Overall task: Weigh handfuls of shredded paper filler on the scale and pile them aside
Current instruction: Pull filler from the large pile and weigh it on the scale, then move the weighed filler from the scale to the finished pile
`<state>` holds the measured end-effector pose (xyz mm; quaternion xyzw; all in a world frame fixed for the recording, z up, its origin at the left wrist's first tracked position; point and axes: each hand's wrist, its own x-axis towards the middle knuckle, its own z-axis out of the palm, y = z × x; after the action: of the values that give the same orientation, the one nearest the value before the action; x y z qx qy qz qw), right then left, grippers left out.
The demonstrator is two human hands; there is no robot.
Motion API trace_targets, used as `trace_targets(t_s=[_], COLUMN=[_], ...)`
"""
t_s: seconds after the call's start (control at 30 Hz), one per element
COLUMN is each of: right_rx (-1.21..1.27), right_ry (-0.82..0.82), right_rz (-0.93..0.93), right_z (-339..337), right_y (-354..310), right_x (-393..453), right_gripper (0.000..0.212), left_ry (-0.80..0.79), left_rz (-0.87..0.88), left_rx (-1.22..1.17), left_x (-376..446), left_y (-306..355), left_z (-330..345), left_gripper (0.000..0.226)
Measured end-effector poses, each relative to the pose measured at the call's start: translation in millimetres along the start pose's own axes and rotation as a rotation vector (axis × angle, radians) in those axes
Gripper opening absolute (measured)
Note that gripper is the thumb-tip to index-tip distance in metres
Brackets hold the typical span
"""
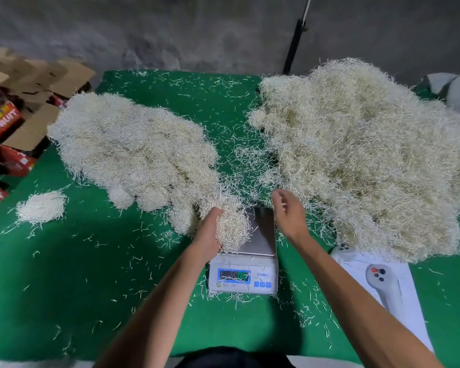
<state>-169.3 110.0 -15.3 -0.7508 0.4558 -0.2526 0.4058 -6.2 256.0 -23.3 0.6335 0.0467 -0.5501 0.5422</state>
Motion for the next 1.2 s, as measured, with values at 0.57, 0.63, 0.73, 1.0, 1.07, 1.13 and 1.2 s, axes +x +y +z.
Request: trace_targets(t_s=[0.57,0.63,0.73,1.0,1.07,1.13,1.2], right_rx=[-0.043,0.02,0.135,0.071,0.08,0.083,0.063], right_ry=[-0.145,-0.005,-0.006,-0.032,-0.03,-0.04,-0.038], right_rz=[0.103,0.166,0.297,0.315,0.317,0.32,0.302], right_z=[24,21,25,40,44,45,45], right_y=[35,55,80,100,100,103,108], right_x=[-42,-59,-87,-115,-117,-117,-115], right_gripper=[0.06,0.062,0.054,0.05,0.052,0.051,0.049], left_ry=[0.163,0.133,0.157,0.094,0.092,0.081,0.08], left_rz=[0.318,0.397,0.267,0.178,0.19,0.209,0.217], left_rx=[0.52,0.435,0.205,-0.078,-0.079,-0.071,-0.065], left_x=[-5,-6,1,11,11,10,10], left_y=[-32,-41,-62,-106,-107,-106,-109], left_z=[-25,-38,-59,-76,-76,-76,-75], left_gripper=[0.08,0.075,0.077,0.085,0.087,0.087,0.087])
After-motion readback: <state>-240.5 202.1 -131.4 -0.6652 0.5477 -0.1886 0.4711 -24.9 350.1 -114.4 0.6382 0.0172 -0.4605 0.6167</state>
